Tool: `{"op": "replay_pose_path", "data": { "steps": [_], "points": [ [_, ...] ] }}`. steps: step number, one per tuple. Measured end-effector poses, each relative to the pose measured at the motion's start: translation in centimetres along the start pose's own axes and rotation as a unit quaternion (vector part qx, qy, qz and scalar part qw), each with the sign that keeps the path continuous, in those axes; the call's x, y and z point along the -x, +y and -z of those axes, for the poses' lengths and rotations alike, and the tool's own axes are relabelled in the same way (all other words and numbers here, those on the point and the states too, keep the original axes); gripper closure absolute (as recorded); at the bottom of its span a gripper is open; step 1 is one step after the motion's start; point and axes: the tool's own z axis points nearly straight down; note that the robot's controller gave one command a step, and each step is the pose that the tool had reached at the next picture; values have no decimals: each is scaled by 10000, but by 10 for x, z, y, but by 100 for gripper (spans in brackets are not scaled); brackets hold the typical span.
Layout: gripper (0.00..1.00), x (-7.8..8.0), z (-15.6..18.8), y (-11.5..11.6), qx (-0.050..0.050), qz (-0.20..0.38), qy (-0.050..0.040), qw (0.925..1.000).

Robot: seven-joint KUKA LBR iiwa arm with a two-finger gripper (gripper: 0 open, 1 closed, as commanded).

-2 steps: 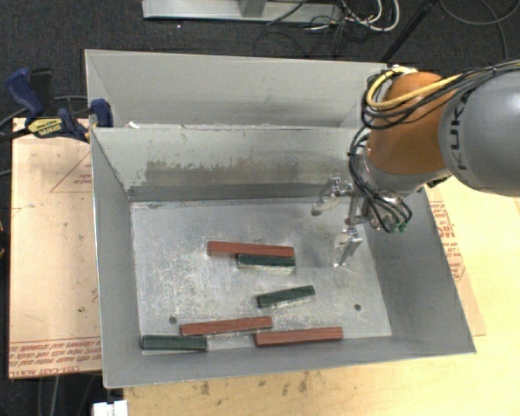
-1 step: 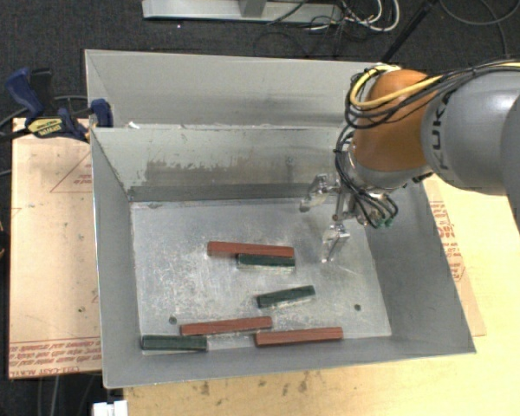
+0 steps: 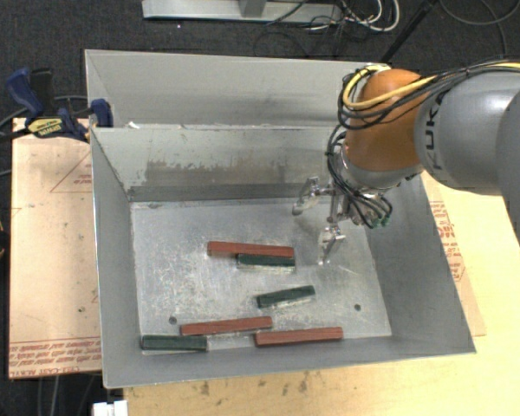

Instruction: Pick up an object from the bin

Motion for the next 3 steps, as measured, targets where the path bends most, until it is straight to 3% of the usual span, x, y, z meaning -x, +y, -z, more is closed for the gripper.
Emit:
{"op": "replay_pose_path", "data": {
  "steps": [1,2,3],
  "points": [
    [100,-22,-16,53,-82,246,-104,9996],
    [0,-23,-19,57,-41,251,-90,9996],
    [0,-23,-19,58,-44,255,-91,9996]
  ]
}}
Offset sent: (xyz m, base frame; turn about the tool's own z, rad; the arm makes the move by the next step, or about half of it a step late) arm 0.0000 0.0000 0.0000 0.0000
